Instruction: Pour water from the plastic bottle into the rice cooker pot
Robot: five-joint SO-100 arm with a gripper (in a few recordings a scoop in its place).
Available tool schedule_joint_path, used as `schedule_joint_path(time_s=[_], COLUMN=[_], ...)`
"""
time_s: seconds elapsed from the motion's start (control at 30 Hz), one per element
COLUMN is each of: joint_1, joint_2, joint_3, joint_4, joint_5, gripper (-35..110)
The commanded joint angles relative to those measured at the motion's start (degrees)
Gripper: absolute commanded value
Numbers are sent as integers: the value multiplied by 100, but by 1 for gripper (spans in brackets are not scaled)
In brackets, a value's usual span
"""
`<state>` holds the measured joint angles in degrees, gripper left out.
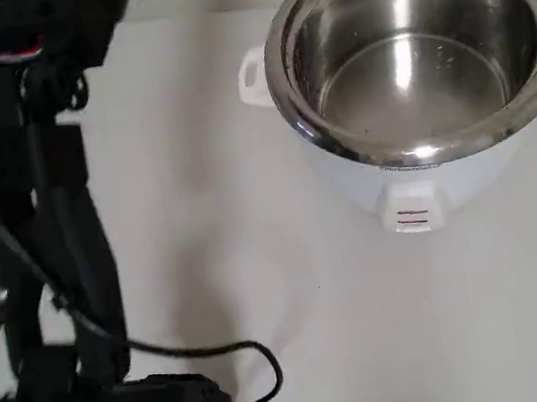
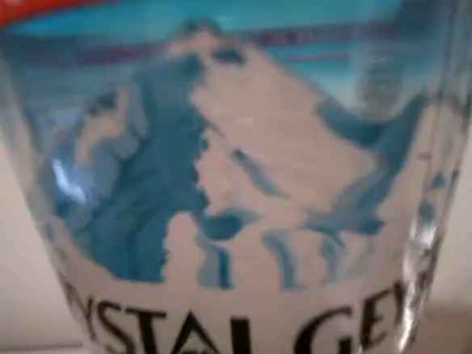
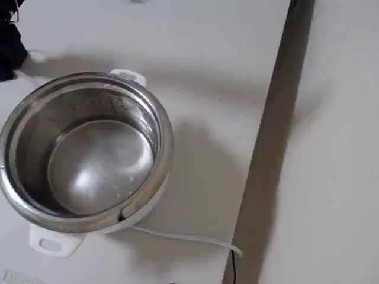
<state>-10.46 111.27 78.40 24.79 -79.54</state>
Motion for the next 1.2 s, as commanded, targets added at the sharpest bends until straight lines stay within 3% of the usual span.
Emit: schedule_joint_path(time_s=[0.0, 0.2, 0.5, 0.73, 1.17], joint_1=[-237, -439, -378, -387, 0], joint_2=[1301, 1055, -2127, -4184, -6073], joint_3=[3032, 5827, 6108, 5317, 3146], joint_4=[-2215, -4913, -8411, -9712, -9765], joint_5=[-677, -615, -387, -299, -185], gripper=[10, 10, 10, 13, 29])
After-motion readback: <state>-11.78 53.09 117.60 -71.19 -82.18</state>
